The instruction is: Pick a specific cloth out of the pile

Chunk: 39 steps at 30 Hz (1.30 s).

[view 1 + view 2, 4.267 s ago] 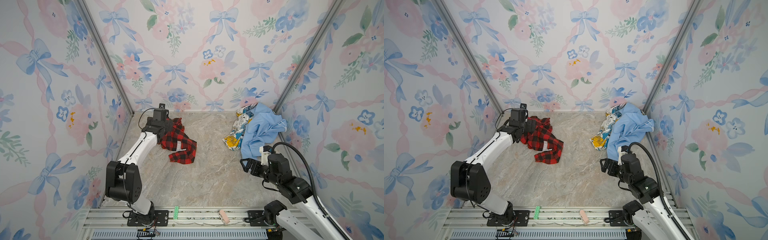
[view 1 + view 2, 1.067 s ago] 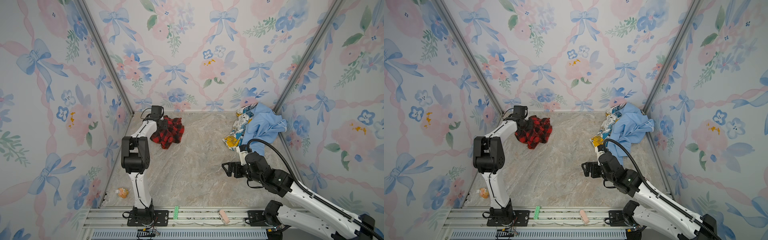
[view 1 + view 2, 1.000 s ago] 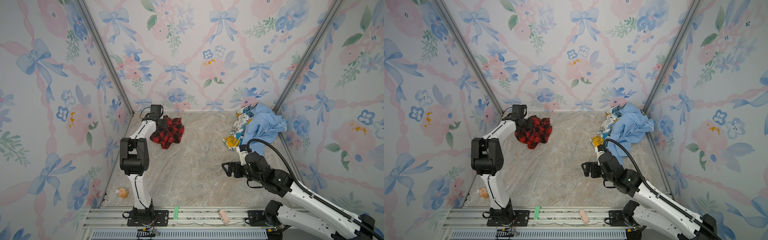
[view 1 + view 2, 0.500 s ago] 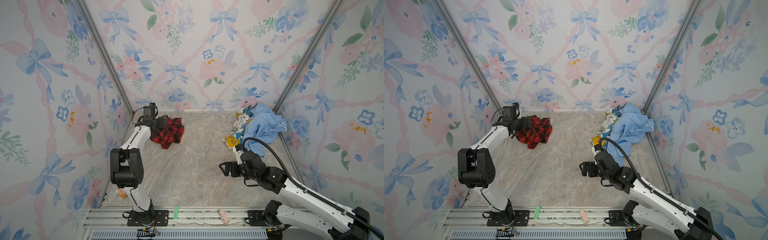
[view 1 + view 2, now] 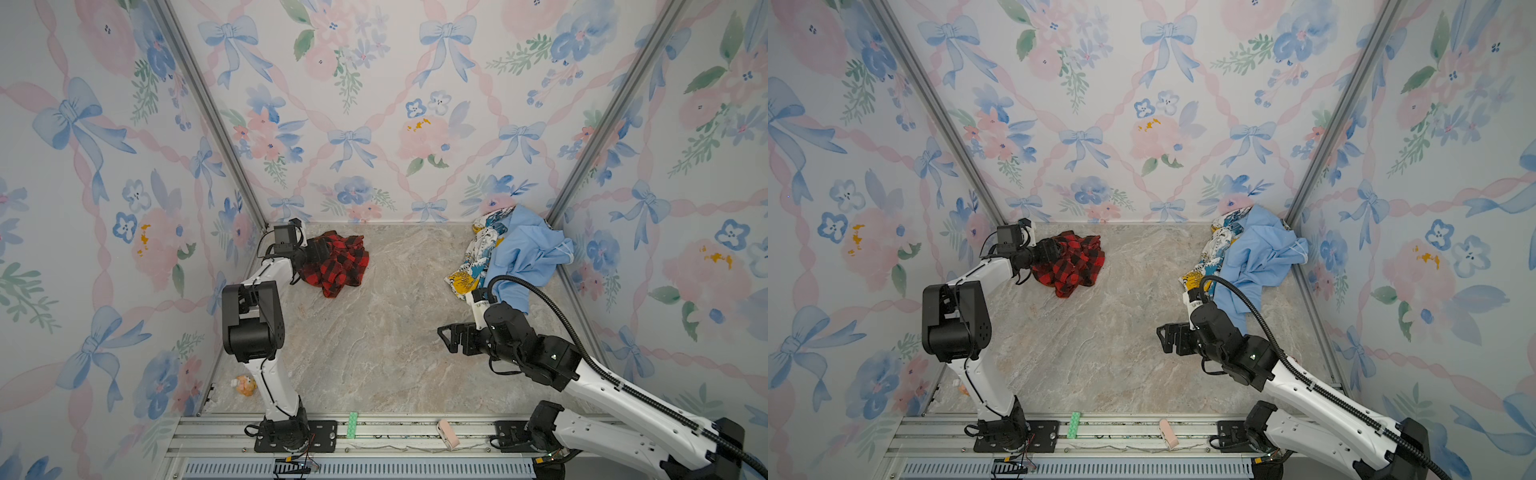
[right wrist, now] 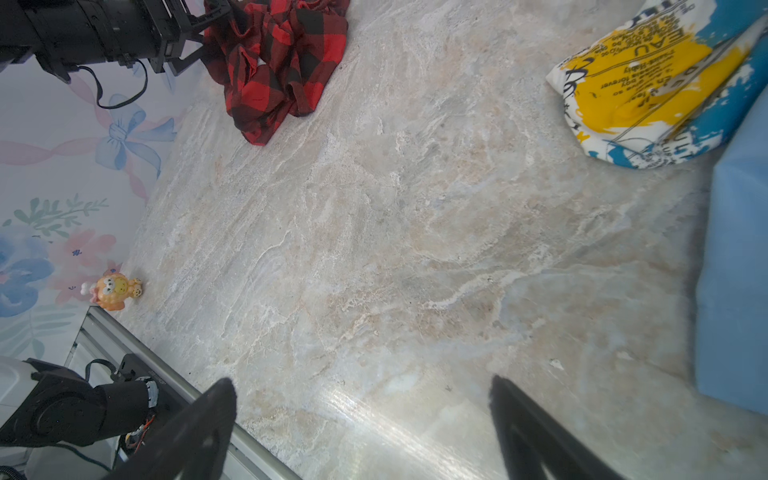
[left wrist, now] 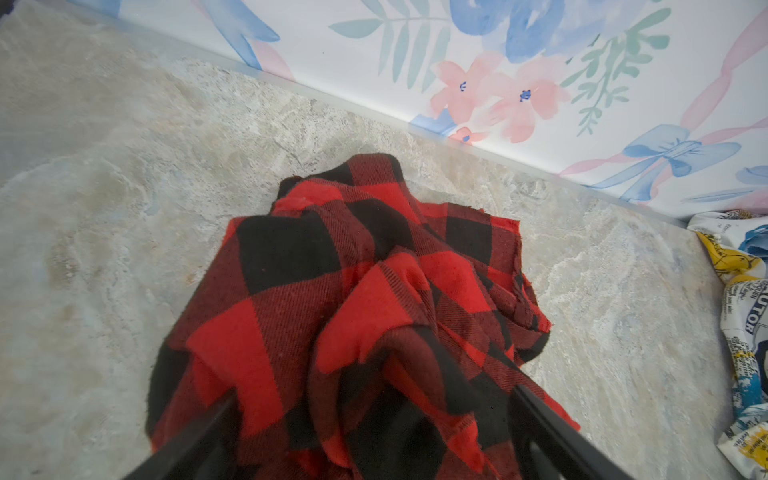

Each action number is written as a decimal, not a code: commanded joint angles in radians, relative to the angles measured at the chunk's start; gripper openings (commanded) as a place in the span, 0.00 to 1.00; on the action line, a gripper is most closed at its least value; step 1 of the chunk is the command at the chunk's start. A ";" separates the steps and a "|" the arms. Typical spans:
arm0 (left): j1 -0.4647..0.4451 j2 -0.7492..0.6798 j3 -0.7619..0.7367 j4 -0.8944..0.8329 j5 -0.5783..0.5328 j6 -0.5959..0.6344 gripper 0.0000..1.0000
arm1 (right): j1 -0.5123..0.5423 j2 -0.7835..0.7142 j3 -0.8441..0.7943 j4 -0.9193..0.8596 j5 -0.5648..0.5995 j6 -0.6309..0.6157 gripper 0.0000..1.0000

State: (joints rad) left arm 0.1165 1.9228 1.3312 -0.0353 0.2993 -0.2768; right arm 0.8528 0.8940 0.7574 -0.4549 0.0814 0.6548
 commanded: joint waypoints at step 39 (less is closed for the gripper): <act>-0.223 0.287 0.218 -0.357 -0.796 0.272 0.00 | 0.021 -0.084 -0.041 -0.066 0.060 0.023 0.97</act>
State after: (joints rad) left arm -0.1341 2.1891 1.5814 -0.2386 -0.2630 0.0170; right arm 0.8608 0.8219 0.7284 -0.4854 0.1196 0.6731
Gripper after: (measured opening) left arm 0.075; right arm 0.968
